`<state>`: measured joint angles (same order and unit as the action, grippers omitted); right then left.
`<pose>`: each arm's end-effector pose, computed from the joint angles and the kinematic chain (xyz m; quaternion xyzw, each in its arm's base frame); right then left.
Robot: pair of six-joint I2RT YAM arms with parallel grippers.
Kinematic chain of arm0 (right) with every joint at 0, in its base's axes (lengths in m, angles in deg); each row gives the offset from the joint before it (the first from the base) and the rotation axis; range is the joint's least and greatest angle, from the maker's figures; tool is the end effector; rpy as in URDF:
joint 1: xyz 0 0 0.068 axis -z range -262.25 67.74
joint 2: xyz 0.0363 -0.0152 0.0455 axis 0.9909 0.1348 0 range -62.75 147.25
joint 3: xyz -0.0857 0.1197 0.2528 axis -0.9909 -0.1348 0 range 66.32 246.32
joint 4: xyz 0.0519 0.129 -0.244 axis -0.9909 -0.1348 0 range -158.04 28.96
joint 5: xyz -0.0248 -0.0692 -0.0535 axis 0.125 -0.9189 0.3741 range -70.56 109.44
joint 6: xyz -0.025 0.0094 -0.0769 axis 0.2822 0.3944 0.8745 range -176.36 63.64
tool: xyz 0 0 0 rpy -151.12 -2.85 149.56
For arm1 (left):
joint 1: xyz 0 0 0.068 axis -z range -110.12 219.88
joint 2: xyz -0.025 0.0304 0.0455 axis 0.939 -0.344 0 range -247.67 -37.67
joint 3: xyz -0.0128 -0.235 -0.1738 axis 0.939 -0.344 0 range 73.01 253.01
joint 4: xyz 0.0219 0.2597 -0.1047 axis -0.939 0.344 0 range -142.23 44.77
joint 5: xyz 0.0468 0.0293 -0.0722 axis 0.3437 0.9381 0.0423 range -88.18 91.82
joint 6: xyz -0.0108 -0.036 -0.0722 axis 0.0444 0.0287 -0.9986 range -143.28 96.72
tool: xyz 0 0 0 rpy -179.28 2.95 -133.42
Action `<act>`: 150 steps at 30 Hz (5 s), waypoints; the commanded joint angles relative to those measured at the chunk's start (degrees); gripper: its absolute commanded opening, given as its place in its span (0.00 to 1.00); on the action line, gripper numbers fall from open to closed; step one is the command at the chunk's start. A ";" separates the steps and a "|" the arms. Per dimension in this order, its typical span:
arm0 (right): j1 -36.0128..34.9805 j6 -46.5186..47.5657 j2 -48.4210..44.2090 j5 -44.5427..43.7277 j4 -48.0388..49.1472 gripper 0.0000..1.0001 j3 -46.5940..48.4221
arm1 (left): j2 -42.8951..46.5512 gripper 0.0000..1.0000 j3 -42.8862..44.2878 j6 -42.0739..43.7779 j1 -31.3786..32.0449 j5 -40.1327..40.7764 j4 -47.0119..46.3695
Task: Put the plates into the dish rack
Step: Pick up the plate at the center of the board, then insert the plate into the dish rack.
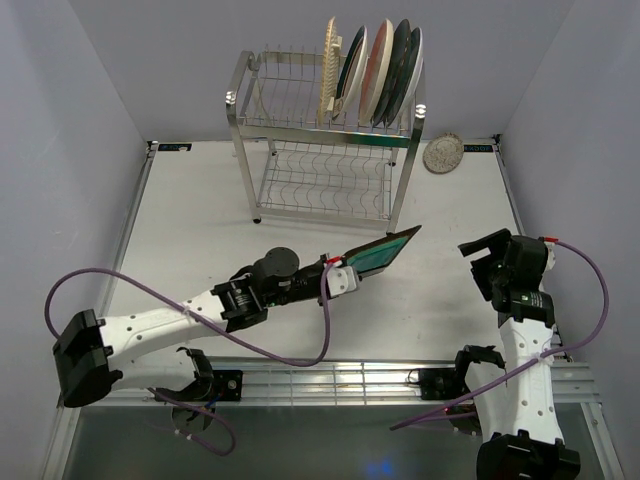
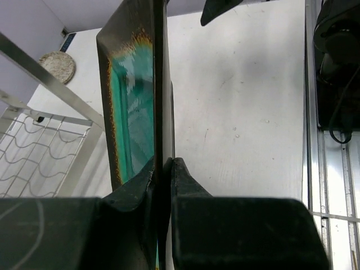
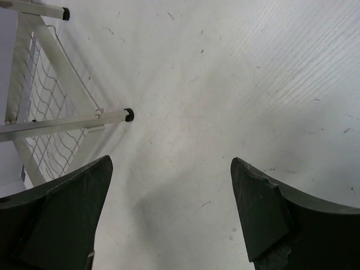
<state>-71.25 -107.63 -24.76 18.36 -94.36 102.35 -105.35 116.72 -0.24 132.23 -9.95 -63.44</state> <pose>0.1778 -0.0359 0.2558 0.4629 0.7579 0.1504 0.4343 0.1351 -0.2888 0.2918 0.5741 0.5278 -0.2843 0.5577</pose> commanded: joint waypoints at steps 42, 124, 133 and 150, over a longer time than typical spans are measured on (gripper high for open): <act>-0.11 5.82 11.57 8.64 30.33 0.90 -9.84 | 5.99 0.00 61.32 -5.56 -1.70 30.67 20.69; -0.11 9.25 10.78 11.89 38.33 0.90 -13.71 | -26.18 0.00 81.45 -63.48 -54.00 -13.01 3.73; -0.11 9.25 10.61 11.54 38.42 0.89 -14.32 | -28.12 0.00 82.16 -58.74 -48.29 -9.15 4.43; -0.11 9.25 10.87 12.51 39.38 0.90 -15.20 | -31.20 0.00 80.23 -49.06 -43.19 -1.41 4.00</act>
<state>-71.25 -99.19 -13.54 29.94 -57.82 87.77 -139.40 195.34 -50.99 89.21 -15.06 -48.31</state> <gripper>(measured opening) 0.897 0.187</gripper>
